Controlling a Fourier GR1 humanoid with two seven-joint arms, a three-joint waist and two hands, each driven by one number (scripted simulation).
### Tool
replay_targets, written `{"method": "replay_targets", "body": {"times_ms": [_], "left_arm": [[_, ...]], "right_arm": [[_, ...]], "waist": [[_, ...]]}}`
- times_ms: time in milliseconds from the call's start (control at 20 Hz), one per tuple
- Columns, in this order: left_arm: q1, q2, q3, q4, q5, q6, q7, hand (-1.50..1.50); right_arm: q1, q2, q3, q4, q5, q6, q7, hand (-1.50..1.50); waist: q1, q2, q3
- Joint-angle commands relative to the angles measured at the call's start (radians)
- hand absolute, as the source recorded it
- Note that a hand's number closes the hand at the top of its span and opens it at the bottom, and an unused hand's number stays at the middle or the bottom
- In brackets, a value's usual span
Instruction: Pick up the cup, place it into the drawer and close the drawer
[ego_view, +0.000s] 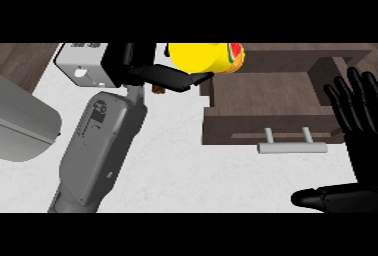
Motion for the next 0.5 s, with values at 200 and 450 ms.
{"method": "replay_targets", "body": {"times_ms": [200, 450], "left_arm": [[-0.152, -0.002, -0.049, 0.157, -0.005, 0.085, 0.04, 1.5], [-0.246, -0.002, -0.075, 0.369, 0.064, 0.108, -0.067, 1.5]], "right_arm": [[-0.017, -0.011, -0.024, 0.016, 0.0, 0.002, -0.014, -1.5], [0.006, 0.004, 0.009, 0.022, 0.015, 0.012, -0.028, -1.5]], "waist": [[0.0, 0.001, 0.0], [-0.01, 0.003, 0.0]]}}
